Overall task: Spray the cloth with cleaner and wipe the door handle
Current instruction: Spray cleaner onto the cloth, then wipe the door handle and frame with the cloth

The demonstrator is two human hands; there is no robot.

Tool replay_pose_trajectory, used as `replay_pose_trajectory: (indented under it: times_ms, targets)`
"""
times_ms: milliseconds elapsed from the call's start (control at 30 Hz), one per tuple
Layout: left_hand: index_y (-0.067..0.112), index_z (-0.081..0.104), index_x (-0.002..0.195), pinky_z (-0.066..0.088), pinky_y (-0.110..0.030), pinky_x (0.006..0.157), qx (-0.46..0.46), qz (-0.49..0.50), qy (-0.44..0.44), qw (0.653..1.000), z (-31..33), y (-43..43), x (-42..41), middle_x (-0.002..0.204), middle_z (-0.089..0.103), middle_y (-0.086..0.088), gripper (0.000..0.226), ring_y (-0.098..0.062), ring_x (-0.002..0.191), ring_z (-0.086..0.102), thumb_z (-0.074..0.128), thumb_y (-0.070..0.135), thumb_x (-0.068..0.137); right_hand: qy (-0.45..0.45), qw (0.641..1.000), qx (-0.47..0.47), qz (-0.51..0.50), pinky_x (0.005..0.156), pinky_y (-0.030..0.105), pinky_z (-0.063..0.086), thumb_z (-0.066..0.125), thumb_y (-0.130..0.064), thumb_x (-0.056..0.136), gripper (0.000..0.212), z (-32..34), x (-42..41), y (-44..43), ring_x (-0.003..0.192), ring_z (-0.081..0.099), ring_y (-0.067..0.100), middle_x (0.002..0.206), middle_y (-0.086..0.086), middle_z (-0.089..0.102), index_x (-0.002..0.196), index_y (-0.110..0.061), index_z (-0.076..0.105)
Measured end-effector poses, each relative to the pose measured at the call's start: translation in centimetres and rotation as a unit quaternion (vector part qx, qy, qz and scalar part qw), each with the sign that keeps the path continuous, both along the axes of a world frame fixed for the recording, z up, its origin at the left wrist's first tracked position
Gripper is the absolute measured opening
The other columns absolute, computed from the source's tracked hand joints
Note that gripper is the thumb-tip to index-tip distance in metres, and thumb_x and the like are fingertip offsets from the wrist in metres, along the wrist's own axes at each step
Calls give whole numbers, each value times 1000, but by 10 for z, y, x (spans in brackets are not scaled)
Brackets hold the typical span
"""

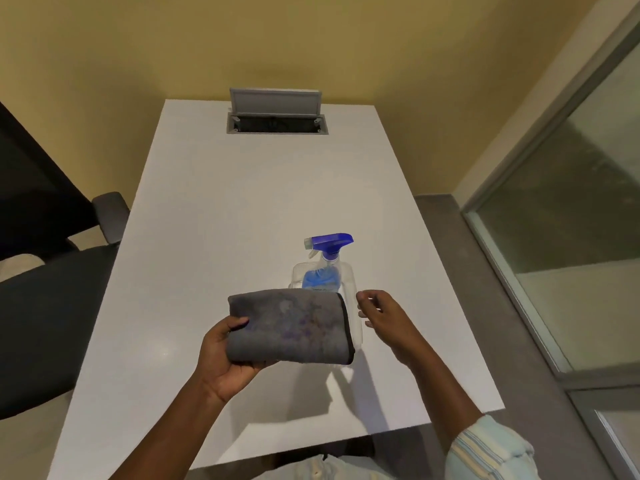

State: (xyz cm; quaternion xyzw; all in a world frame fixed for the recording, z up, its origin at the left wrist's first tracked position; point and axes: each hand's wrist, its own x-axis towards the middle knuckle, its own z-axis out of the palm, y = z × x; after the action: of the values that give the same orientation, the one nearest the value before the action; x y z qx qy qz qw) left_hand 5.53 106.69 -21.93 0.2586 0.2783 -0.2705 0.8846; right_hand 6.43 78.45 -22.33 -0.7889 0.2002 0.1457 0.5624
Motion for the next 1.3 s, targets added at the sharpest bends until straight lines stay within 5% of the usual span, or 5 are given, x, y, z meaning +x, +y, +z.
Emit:
replay_pose_trajectory:
  times_ms: [233,433,1000,1233,1300]
  targets:
    - [14,54,121,61,-51,73,-58,-72,-20,995,2,-21,7,105,74,-20,37,-38,93,73,49,21,85,66,996,49,-29,70,20,49,43,-76,71,82,23,-38,21,94,61,7,109,-4,61,131,-21,41]
    - [15,50,131,61,-50,81,-91,-117,6,989,-3,-49,6,117,70,-18,44,-37,105,69,49,24,88,120,967,190,-119,79,40,58,59,-78,63,81,25,-73,-4,98,70,26,111,8,72,118,-18,63]
    - [22,59,113,63,-36,60,17,-202,-70,977,13,-184,-30,97,78,-9,34,-27,85,76,40,44,95,-43,926,265,-266,92,44,54,70,-15,84,44,29,-144,-119,107,66,25,119,14,65,123,-10,50]
    - [12,69,118,61,-50,82,48,-229,-58,971,9,-276,-65,113,72,-23,43,-41,103,70,47,41,95,-97,909,288,-284,89,37,55,67,-2,85,43,22,-181,-214,107,66,27,118,16,65,124,-8,50]
    - [-3,49,131,31,-65,113,84,-252,-85,960,14,-304,-79,123,45,-55,48,-62,122,46,40,32,101,-104,905,296,-288,89,37,56,67,-1,84,44,21,-194,-247,107,66,27,119,17,65,125,-6,50]
